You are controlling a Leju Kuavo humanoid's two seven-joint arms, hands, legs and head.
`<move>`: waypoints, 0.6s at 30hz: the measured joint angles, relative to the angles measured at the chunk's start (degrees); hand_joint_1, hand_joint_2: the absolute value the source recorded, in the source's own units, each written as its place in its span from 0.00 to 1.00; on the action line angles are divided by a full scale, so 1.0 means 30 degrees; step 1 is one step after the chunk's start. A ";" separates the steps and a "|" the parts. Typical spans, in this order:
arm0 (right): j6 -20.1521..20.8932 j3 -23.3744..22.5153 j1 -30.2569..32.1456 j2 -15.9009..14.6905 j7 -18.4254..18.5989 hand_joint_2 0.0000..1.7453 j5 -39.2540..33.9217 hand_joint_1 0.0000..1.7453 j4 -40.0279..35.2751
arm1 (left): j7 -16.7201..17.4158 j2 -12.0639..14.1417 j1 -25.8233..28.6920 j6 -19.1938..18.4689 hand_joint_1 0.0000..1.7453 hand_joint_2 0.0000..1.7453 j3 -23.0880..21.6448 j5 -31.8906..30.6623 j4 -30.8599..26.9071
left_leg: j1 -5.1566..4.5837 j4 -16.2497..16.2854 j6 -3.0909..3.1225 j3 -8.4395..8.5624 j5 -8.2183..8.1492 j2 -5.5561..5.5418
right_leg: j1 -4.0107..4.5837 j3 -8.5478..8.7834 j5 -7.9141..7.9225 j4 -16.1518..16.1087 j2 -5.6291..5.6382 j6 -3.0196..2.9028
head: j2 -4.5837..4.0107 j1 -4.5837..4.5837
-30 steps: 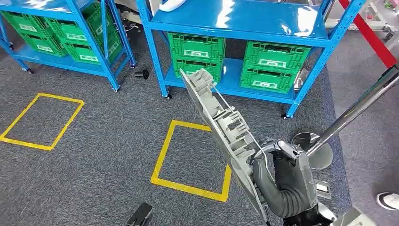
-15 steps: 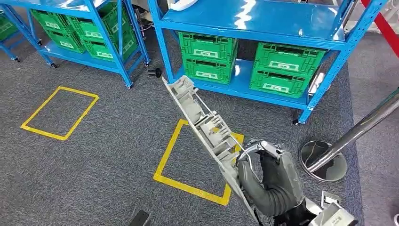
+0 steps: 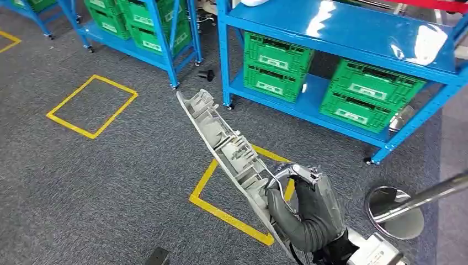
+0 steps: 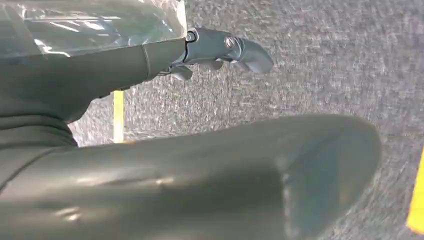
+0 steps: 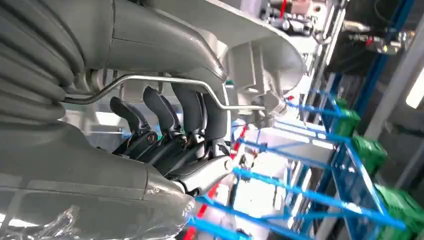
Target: Take the parts from the cabinet and place them on the table.
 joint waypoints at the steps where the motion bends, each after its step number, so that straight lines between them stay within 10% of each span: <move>1: 0.0007 0.0015 0.0021 0.0000 0.0000 1.00 0.0007 1.00 0.0029 | 0.0007 -0.0015 0.0003 -0.0007 0.00 1.00 0.0000 0.0000 0.0000 | -0.0001 0.0021 0.0006 0.0007 -0.0012 -0.0246 | -0.0026 -0.0749 -0.0478 0.1352 0.0116 0.0039 | 0.0000 0.0088; 3: 0.0029 0.0051 0.0025 0.0000 0.0014 1.00 0.0022 1.00 0.0095 | 0.0022 -0.0036 0.0072 -0.0022 0.00 1.00 0.0000 0.0037 0.0000 | 0.0003 0.0089 -0.0002 0.0017 -0.0055 -0.0744 | -0.0035 -0.1782 -0.0409 0.2724 0.0166 0.0139 | -0.0001 0.0117; 7: 0.0051 0.0073 0.0038 -0.0007 0.0036 1.00 0.0058 1.00 0.0138 | 0.0036 -0.0051 0.0076 -0.0022 0.00 1.00 0.0000 0.0124 0.0000 | 0.0151 0.0514 -0.0271 0.0026 -0.0303 -0.1759 | -0.0232 -0.0233 0.2656 -0.1661 0.0639 0.0213 | -0.0001 0.0226; 8: 0.0058 0.0088 0.0029 -0.0007 0.0044 1.00 0.0080 1.00 0.0168 | 0.0022 -0.0044 0.0065 -0.0014 0.00 1.00 0.0007 0.0131 0.0000 | 0.0164 0.0584 -0.0422 -0.0144 -0.0322 -0.2006 | -0.0289 -0.0051 0.2281 -0.1735 0.1613 0.0195 | -0.0001 0.0283; 9: 0.0044 0.0087 0.0020 -0.0007 0.0014 1.00 0.0095 1.00 0.0116 | 0.0051 -0.0036 0.0024 -0.0007 0.00 1.00 0.0007 0.0138 0.0007 | 0.0205 0.0827 -0.0542 -0.0332 -0.0320 -0.2124 | -0.0302 -0.0030 0.2235 -0.2112 0.1705 0.0091 | 0.0000 0.0372; 13: 0.0051 0.0087 0.0023 0.0029 0.0058 1.00 0.0197 1.00 0.0138 | 0.0051 0.0000 0.0201 -0.0014 0.00 1.00 0.0007 0.0197 0.0029 | 0.0352 0.0686 -0.0941 -0.0464 -0.0302 -0.2667 | -0.0398 0.0121 0.2316 -0.2218 0.0987 -0.0407 | 0.0000 0.0379; 15: 0.0051 0.0095 0.0053 0.0073 0.0065 1.00 0.0241 1.00 0.0131 | 0.0007 -0.0073 0.0163 -0.0014 0.00 1.00 0.0015 0.0197 0.0036 | 0.0235 0.2095 -0.1190 -0.1070 -0.1119 -0.0761 | -0.0328 0.0404 0.2249 -0.2359 0.0510 -0.0597 | 0.0000 0.0050; 18: 0.0051 0.0102 0.0088 0.0073 0.0073 1.00 0.0248 1.00 0.0138 | 0.0007 -0.0080 0.0073 -0.0015 0.00 1.00 0.0022 0.0219 0.0044 | 0.0401 0.5876 -0.1414 -0.2923 -0.2387 -0.0126 | -0.0294 0.0606 0.2070 -0.2351 -0.0326 -0.0642 | -0.0001 -0.0072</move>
